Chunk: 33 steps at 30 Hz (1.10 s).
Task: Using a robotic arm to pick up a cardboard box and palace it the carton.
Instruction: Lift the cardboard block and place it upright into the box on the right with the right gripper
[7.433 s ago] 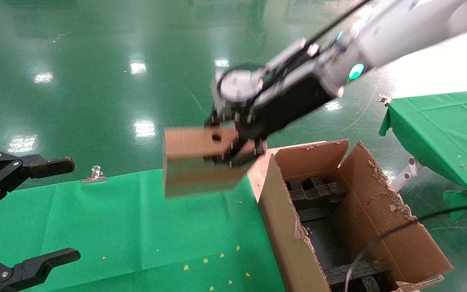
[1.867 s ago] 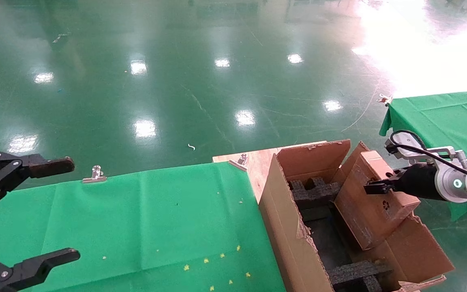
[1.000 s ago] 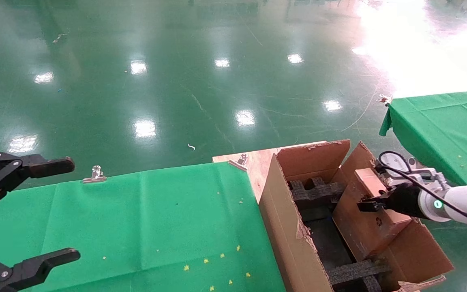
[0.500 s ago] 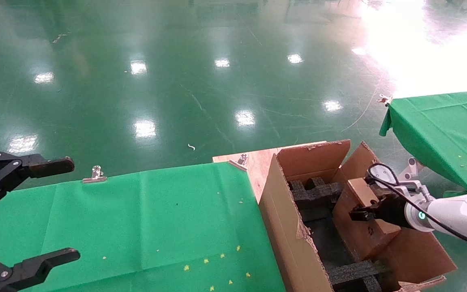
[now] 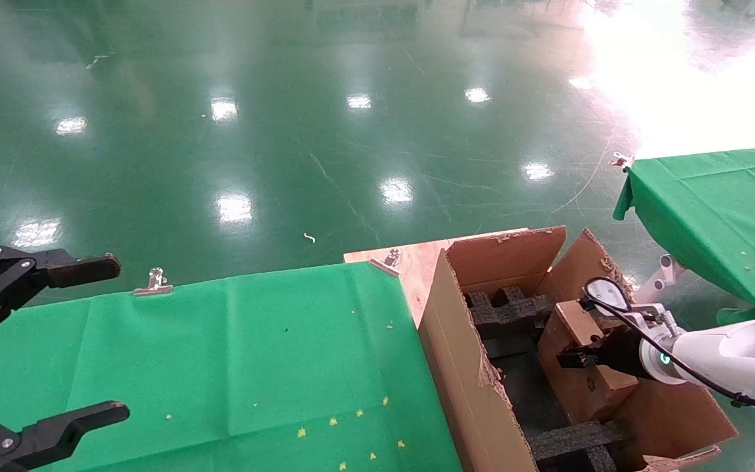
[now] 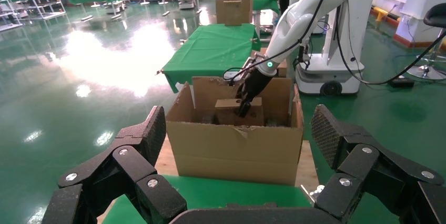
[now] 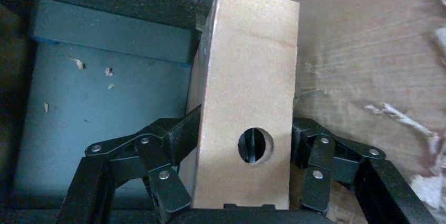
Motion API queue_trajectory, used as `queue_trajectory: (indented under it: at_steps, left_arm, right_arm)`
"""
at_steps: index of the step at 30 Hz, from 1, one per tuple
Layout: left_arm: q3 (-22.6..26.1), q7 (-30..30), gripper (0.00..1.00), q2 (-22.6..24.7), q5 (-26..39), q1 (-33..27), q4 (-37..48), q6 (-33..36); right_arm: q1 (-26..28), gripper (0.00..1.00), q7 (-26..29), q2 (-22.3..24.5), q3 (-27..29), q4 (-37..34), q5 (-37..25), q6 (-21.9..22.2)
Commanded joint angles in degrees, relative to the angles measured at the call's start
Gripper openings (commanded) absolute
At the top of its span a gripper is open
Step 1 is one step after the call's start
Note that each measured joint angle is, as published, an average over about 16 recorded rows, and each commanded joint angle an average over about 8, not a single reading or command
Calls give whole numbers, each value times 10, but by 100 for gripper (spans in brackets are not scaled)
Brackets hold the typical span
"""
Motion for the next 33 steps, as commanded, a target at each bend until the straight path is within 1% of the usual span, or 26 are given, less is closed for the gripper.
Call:
queue_trajectory:
  at_steps: [1,3,4,9,11,12,33]
  left_arm:
    - [0,0,100,0,0,0,0,0]
    - [0,0,100,0,0,0,0,0]
    - [0,0,100,0,0,0,0,0]
    - [0,0,100,0,0,0,0,0]
    - [0,0,100,0,0,0,0,0]
    - [0,0,100,0,0,0,0,0]
    - [0,0,100,0,0,0,0,0]
  right_arm:
    - [-3,1,-2,-4,-1,-3,4,0]
    - [-4,8,-3,-5,-1,-4,7,1]
    - [-5,16,-4,-5,-1,-4,8,1]
    - [-7,78,-5,-5,-1,-3,12,3]
    - [-7,96,-6,-5,-1,-3,13,4]
    - [-7,100,-6,-5,-1,-3,13,3]
    - [-4,100,-5,-3,0,-3,10,3]
